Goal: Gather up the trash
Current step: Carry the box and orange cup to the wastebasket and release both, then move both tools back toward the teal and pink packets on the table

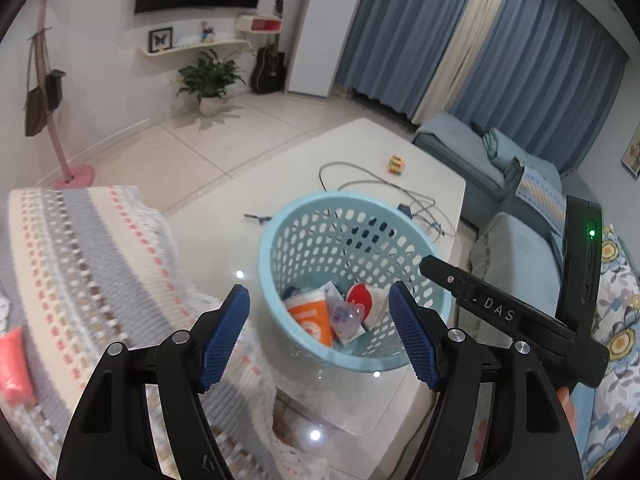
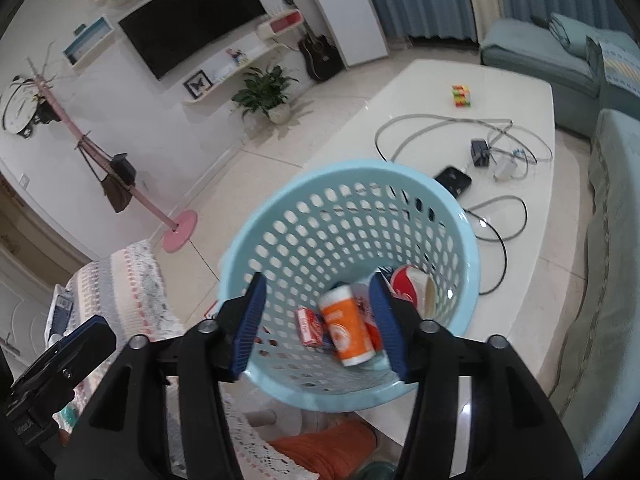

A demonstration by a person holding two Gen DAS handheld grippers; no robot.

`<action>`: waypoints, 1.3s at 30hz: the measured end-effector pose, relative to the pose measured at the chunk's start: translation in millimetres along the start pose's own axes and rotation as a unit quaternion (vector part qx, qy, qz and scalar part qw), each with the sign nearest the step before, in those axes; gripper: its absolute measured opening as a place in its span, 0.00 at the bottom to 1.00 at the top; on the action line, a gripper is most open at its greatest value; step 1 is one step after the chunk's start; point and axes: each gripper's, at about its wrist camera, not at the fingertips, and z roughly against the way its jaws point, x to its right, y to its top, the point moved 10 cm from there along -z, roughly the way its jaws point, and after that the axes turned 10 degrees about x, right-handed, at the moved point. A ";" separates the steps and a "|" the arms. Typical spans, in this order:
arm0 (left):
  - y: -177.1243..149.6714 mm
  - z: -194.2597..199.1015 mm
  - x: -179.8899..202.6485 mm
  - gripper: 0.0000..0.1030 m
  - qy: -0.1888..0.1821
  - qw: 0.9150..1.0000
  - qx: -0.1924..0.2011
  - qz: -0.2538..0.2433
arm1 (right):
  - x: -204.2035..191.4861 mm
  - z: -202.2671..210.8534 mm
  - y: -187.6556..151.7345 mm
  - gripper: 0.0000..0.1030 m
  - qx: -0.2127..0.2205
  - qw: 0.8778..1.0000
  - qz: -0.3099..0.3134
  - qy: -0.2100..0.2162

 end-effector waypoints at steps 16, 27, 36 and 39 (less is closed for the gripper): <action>10.0 151.6 -89.8 0.68 0.085 0.988 0.118 0.048 | -159.7 56.3 -15.6 0.81 0.044 0.985 0.124 0.116; -52.4 210.4 -181.9 0.73 0.170 0.972 0.121 0.107 | -263.5 62.0 -77.8 0.84 0.016 0.959 0.222 0.174; -101.2 196.1 -217.8 0.73 0.188 0.973 0.064 0.114 | -321.1 34.9 -138.2 0.81 -0.048 0.942 0.264 0.201; -110.3 187.1 -227.5 0.73 0.197 0.972 0.049 0.121 | -335.8 23.7 -153.1 0.75 -0.059 0.937 0.280 0.202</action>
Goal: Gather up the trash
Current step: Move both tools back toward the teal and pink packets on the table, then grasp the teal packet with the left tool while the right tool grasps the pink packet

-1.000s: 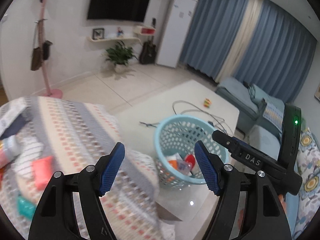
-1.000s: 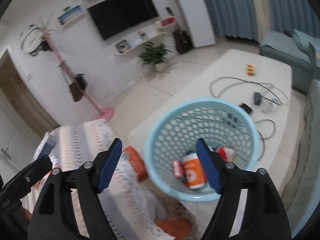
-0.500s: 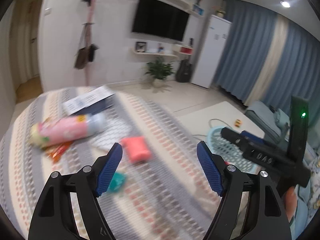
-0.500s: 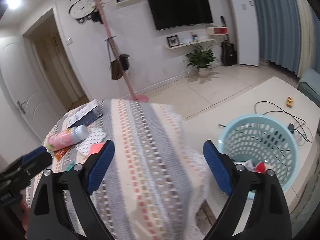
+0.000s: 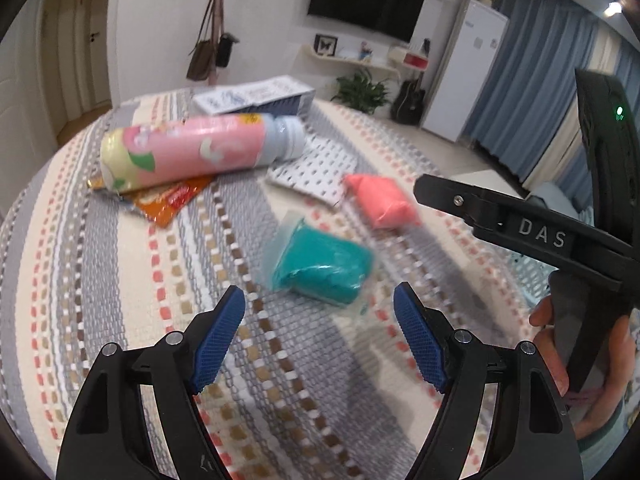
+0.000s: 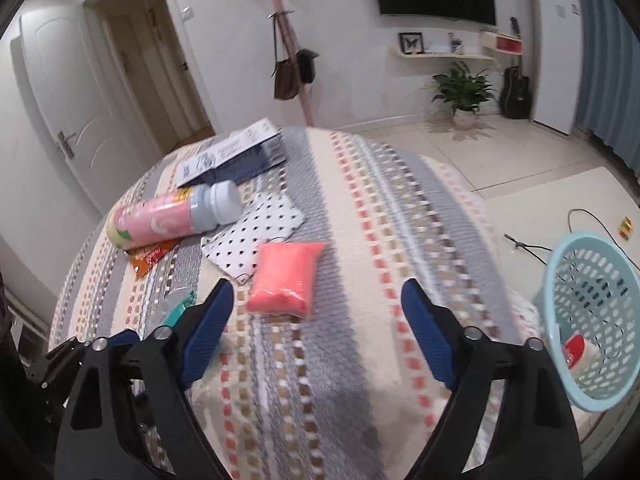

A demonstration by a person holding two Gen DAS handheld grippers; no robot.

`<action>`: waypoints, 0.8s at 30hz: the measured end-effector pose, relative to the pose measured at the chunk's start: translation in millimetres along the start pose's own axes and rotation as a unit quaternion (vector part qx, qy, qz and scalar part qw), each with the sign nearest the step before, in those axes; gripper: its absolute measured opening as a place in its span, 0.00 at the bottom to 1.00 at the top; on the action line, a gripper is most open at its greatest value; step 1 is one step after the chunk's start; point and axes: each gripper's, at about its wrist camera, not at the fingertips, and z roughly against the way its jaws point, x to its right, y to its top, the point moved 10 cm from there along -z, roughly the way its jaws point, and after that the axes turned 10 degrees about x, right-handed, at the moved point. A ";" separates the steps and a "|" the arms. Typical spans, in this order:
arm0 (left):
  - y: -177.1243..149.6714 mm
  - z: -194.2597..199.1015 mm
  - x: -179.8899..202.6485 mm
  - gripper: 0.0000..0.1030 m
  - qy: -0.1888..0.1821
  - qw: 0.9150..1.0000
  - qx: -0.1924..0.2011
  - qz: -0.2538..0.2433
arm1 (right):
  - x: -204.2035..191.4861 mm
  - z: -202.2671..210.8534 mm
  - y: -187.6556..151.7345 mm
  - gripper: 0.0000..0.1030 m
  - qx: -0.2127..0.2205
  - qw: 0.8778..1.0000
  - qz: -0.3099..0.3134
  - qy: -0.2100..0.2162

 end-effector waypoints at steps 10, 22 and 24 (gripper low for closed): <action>2.9 -20.7 0.3 0.71 0.011 1.000 -0.015 -0.020 | -9.3 -30.9 -5.3 0.71 -0.024 1.000 0.006 -0.002; 6.4 -24.3 6.5 0.51 0.037 0.998 -0.005 -0.056 | -18.1 -46.5 -10.7 0.41 -0.045 0.999 0.027 0.001; 5.3 -21.3 5.8 0.50 0.040 0.998 -0.001 -0.055 | -20.0 -46.4 -12.1 0.36 -0.045 0.998 0.030 0.005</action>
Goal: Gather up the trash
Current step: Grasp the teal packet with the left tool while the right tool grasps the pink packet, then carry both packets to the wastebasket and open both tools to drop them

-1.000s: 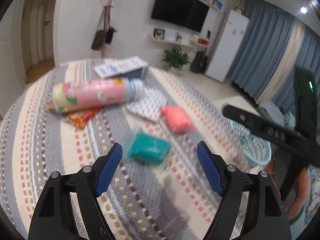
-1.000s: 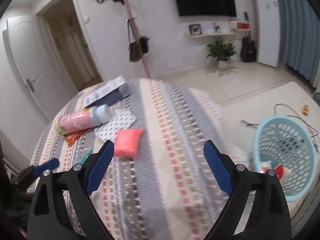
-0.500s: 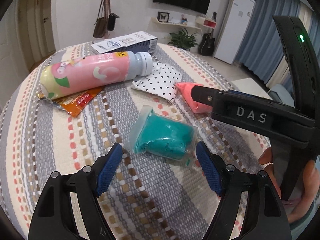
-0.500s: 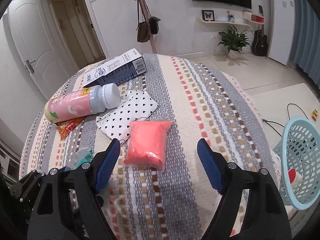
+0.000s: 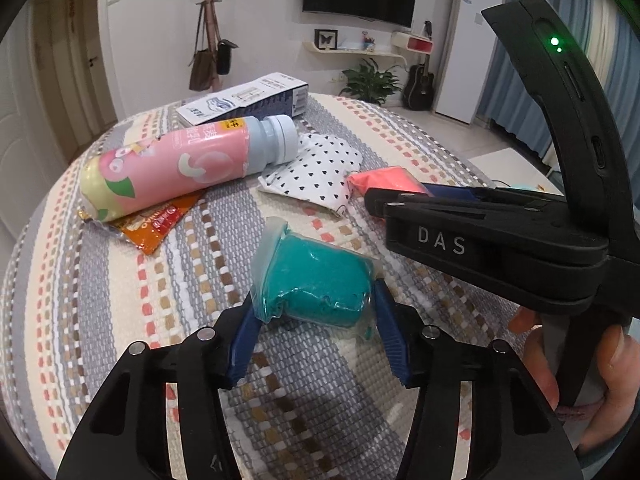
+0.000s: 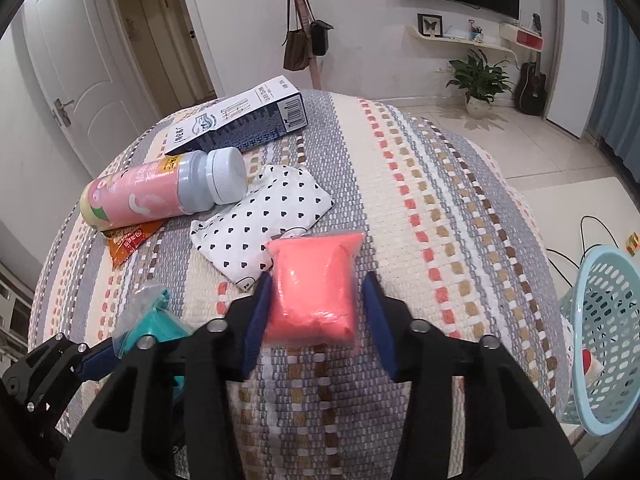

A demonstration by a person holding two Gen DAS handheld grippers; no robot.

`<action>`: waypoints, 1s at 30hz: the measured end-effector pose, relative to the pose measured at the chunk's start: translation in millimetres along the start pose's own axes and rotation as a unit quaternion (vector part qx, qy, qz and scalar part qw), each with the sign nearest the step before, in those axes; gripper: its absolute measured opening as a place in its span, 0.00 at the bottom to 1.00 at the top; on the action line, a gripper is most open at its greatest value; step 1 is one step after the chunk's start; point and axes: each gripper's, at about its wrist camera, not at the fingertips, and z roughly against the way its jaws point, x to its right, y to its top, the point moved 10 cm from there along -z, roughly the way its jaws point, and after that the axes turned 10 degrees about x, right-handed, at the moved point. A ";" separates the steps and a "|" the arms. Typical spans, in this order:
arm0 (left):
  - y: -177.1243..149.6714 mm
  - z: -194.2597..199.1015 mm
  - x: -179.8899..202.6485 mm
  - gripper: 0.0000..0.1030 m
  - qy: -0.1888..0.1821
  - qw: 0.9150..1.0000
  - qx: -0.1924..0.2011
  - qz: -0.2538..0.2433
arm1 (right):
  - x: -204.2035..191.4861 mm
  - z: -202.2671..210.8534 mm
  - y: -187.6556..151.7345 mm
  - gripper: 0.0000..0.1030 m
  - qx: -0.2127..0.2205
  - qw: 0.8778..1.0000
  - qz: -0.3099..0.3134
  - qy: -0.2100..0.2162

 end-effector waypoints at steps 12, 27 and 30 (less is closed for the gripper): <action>8.1 14.5 0.1 0.49 -0.019 0.999 0.034 0.027 | 2.3 17.2 7.2 0.35 0.033 0.999 -0.011 0.016; 19.2 24.7 30.9 0.49 -0.037 0.998 0.055 -0.005 | 53.2 95.0 23.2 0.35 0.115 0.993 -0.030 -0.014; 23.1 26.5 51.2 0.49 -0.045 0.997 0.057 -0.022 | 70.3 111.7 27.3 0.35 0.129 0.991 -0.040 -0.028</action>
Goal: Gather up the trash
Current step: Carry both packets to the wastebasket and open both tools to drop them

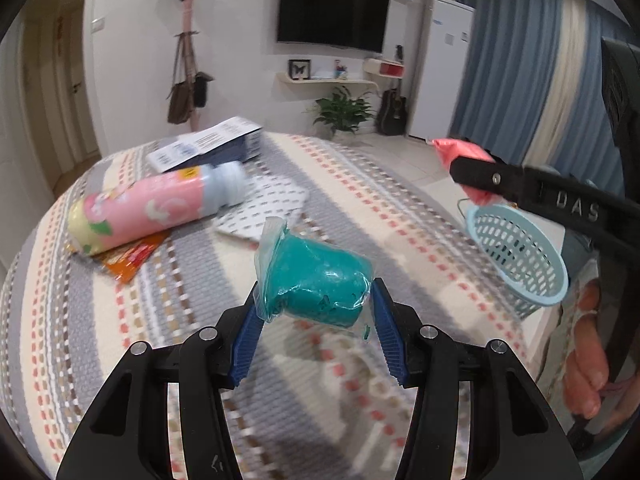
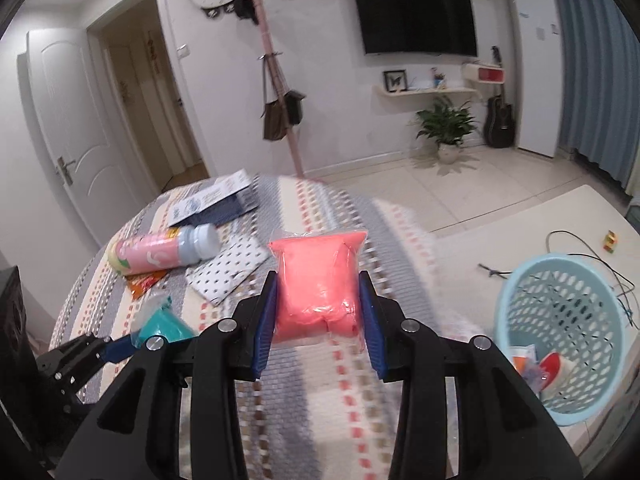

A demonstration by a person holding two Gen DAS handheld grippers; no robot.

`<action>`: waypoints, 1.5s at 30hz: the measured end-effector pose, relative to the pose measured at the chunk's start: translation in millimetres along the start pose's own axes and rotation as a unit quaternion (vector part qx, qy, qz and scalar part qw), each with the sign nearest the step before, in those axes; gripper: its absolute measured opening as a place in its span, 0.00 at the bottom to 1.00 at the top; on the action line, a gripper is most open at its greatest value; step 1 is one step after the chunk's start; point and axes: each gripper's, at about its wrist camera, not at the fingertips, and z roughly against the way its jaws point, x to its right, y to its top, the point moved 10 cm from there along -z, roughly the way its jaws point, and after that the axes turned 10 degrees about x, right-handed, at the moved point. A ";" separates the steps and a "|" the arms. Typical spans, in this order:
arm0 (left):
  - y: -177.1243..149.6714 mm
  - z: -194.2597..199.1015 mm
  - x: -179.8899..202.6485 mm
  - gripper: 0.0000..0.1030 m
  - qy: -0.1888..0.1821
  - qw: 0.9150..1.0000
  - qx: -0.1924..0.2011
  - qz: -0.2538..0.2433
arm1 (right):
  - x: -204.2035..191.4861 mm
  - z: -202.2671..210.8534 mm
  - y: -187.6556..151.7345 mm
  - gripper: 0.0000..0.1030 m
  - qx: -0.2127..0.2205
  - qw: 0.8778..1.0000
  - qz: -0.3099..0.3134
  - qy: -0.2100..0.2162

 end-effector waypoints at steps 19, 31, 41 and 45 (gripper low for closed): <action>63.8 -35.5 148.9 0.49 -0.080 0.991 0.034 -0.103 | 172.8 60.3 9.2 0.35 0.032 0.987 -0.097 -0.125; 51.6 -88.4 235.7 0.49 -0.160 0.979 -0.020 -0.126 | 283.2 61.0 -53.5 0.35 -0.026 0.963 -0.169 -0.208; 37.1 -123.9 270.6 0.59 -0.191 0.973 -0.069 -0.107 | 310.9 58.6 -76.7 0.36 -0.054 0.955 -0.187 -0.225; 35.3 -127.4 273.3 0.60 -0.196 0.973 -0.074 -0.101 | 314.4 59.7 -82.1 0.45 -0.058 0.952 -0.196 -0.226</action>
